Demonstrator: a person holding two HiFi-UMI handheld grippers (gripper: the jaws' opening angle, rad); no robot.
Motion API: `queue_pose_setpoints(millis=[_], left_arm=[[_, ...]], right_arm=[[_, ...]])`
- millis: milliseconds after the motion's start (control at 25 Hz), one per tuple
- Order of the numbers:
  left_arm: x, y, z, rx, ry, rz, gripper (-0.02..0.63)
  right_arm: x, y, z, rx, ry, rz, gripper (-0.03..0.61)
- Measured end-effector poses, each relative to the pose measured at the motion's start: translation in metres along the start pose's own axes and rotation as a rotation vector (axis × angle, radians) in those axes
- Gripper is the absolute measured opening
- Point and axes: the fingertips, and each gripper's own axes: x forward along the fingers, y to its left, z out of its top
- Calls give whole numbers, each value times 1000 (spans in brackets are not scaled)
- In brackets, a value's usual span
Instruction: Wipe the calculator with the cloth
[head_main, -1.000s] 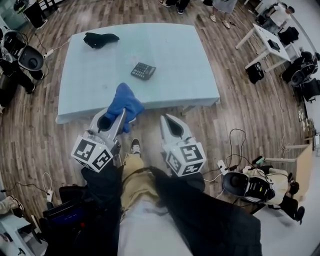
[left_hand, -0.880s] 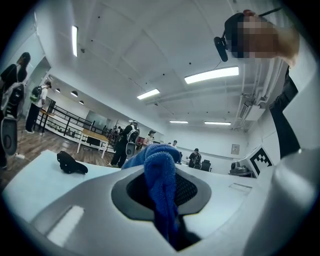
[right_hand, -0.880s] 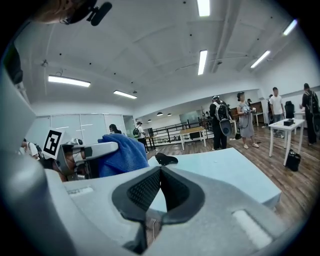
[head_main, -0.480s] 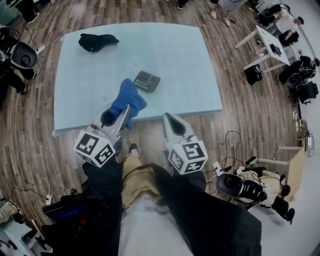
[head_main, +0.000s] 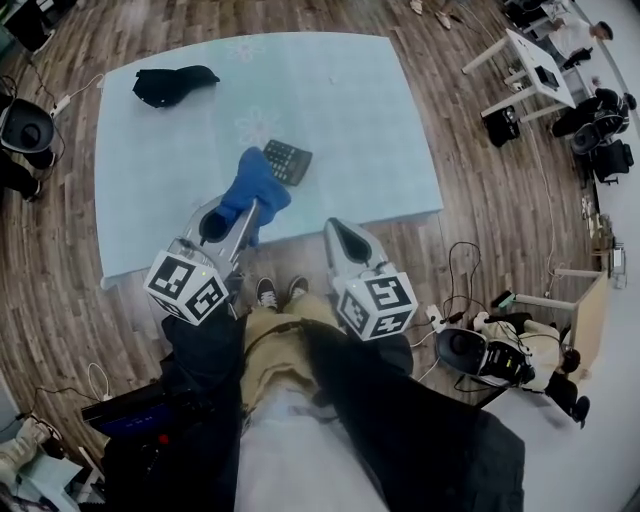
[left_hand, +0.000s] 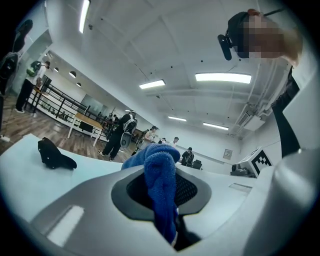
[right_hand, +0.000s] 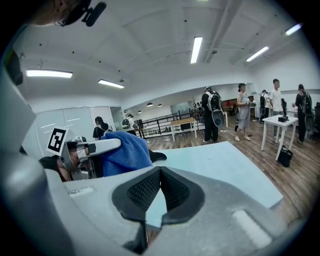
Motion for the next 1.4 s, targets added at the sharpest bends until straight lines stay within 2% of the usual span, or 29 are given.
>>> queue_pose_setpoints(millis=[160, 280, 520, 800, 1040, 1400], left_arm=[[17, 1, -4, 5, 2, 6, 61], [27, 5, 2, 25, -9, 42, 61], [47, 40, 23, 61, -13, 138, 61], [97, 65, 41, 82, 3, 189, 61], [126, 89, 27, 59, 61, 250, 61], [142, 123, -30, -16, 181, 356, 61]], right_arm=[[10, -24, 0, 24, 10, 4, -3], [24, -37, 9, 26, -2, 39, -3], [75, -49, 39, 13, -22, 125, -3], [116, -97, 68, 53, -26, 151, -3], [148, -128, 66, 82, 19, 182, -3], [179, -150, 34, 90, 133, 216, -3]])
